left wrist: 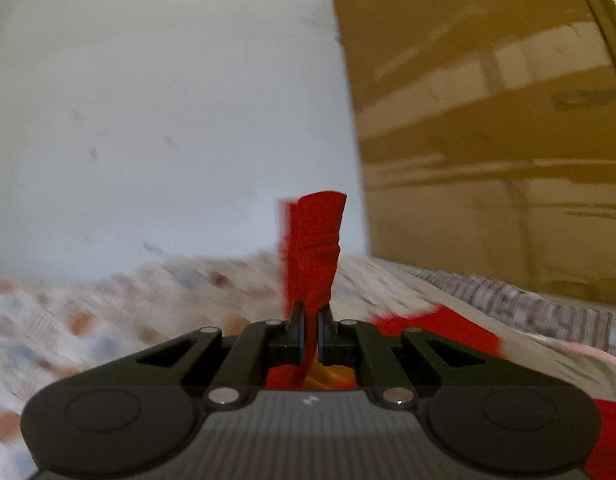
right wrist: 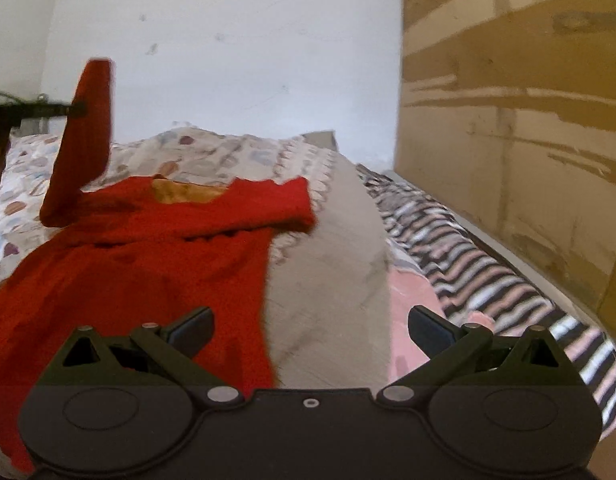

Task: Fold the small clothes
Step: 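Grasp the other sleeve cuff with the left tool and lift it, then fold the held sleeve across the sweater body with the left tool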

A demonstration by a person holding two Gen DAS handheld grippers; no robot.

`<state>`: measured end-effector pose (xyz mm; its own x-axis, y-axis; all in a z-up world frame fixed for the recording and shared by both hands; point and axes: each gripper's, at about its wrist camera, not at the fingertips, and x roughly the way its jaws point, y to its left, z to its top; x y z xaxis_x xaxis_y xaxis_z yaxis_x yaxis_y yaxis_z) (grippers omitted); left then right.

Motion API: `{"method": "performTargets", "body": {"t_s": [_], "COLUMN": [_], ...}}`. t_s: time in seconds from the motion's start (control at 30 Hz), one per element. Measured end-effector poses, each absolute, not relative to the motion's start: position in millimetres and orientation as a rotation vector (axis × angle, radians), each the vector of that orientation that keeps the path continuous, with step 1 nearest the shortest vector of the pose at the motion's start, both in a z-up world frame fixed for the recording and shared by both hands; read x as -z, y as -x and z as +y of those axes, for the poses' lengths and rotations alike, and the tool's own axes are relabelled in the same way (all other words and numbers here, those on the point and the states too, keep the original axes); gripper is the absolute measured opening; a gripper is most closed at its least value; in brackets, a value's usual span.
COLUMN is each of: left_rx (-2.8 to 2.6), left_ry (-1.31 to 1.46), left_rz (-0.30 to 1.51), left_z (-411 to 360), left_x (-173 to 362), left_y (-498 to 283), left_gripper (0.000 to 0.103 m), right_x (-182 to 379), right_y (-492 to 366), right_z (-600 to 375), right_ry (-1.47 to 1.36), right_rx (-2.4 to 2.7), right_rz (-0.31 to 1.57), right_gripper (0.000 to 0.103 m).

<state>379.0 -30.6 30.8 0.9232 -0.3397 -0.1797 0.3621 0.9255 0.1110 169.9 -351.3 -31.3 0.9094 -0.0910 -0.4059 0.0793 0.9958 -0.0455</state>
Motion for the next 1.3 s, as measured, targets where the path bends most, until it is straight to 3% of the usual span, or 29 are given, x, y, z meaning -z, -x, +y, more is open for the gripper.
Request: {"method": "performTargets", "body": {"t_s": [0.27, 0.4, 0.43, 0.53, 0.57, 0.9, 1.17, 1.3], "left_rx": [0.526, 0.54, 0.549, 0.588, 0.606, 0.542, 0.184, 0.074], "left_ry": [-0.197, -0.189, -0.175, -0.114, -0.097, -0.089, -0.092, -0.02], "left_rz": [0.356, 0.433, 0.457, 0.493, 0.483, 0.532, 0.657, 0.672], "left_z": [-78, -75, -74, -62, -57, -13, 53, 83], "left_x": [31, 40, 40, 35, 34, 15, 32, 43], "left_y": [-368, -360, -360, -355, -353, -321, -365, -404], "left_gripper": [0.006, 0.012, 0.02, 0.073, 0.079, 0.102, 0.102, 0.102], "right_x": [35, 35, 34, 30, 29, 10, 1, 11], "right_y": [-162, -164, -164, -167, -169, -206, -285, -328], "right_z": [-370, -372, -372, -368, -366, -338, -298, -284], "right_ry": [0.023, 0.012, 0.007, -0.002, -0.002, -0.143, -0.302, -0.332], "right_rx": [0.147, 0.158, 0.158, 0.148, 0.141, -0.076, -0.217, -0.21], "right_rz": [0.436, 0.442, 0.44, 0.429, 0.423, 0.416, 0.466, 0.554], "right_gripper": [0.103, 0.103, 0.103, 0.103, 0.102, 0.103, 0.101, 0.087]}}
